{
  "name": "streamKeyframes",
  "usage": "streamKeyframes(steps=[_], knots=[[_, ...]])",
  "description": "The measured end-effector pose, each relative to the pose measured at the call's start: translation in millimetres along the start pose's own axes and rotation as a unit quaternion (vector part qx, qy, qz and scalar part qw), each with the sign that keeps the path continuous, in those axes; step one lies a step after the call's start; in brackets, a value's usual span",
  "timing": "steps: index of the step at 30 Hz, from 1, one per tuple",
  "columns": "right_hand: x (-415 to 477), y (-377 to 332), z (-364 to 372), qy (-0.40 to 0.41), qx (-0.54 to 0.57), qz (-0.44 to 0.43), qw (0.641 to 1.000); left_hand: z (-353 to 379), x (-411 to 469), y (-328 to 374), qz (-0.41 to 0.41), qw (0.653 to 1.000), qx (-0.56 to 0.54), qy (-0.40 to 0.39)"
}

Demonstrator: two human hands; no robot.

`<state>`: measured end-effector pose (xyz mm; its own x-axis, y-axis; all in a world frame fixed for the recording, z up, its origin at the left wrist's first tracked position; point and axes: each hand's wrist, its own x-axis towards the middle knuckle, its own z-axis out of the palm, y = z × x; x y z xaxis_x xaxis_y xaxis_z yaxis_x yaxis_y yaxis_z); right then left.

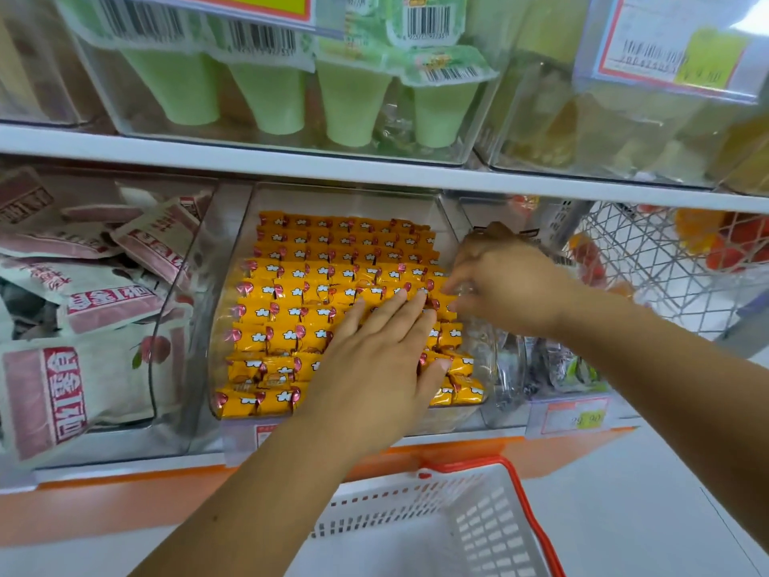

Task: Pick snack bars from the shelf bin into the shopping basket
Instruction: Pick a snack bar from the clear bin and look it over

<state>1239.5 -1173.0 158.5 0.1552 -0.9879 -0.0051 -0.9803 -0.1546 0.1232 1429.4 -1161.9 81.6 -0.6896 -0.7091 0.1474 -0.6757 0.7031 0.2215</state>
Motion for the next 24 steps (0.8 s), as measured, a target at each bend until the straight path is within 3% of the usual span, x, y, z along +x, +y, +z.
streamKeyframes(steps=[4, 9, 16, 18, 21, 24], knots=[[14.0, -8.8, 8.2, -0.032, -0.061, -0.001, 0.998, 4.5, 6.2, -0.4, -0.006, 0.999, 0.025, -0.033], [12.3, -7.1, 10.4, 0.001, 0.003, 0.016, 1.0, 4.0, 4.6, 0.6, -0.009, 0.998, 0.043, -0.051], [-35.8, -13.5, 5.4, 0.209, 0.155, 0.061, 0.964, -3.3, 5.2, 2.8, -0.024, 0.998, 0.005, -0.06], [-59.3, -22.6, 1.4, 0.25, 0.214, 0.069, 0.942, -10.7, 1.4, 4.7, -0.041, 0.995, -0.082, -0.024], [-94.3, -35.5, 2.8, 0.307, 0.346, 0.077, 0.883, -24.6, -14.2, 10.8, -0.097, 0.955, -0.276, 0.044], [-119.0, -55.1, 6.2, 0.318, 0.547, 0.066, 0.772, -35.7, -41.1, 23.7, -0.124, 0.903, -0.403, 0.086]])
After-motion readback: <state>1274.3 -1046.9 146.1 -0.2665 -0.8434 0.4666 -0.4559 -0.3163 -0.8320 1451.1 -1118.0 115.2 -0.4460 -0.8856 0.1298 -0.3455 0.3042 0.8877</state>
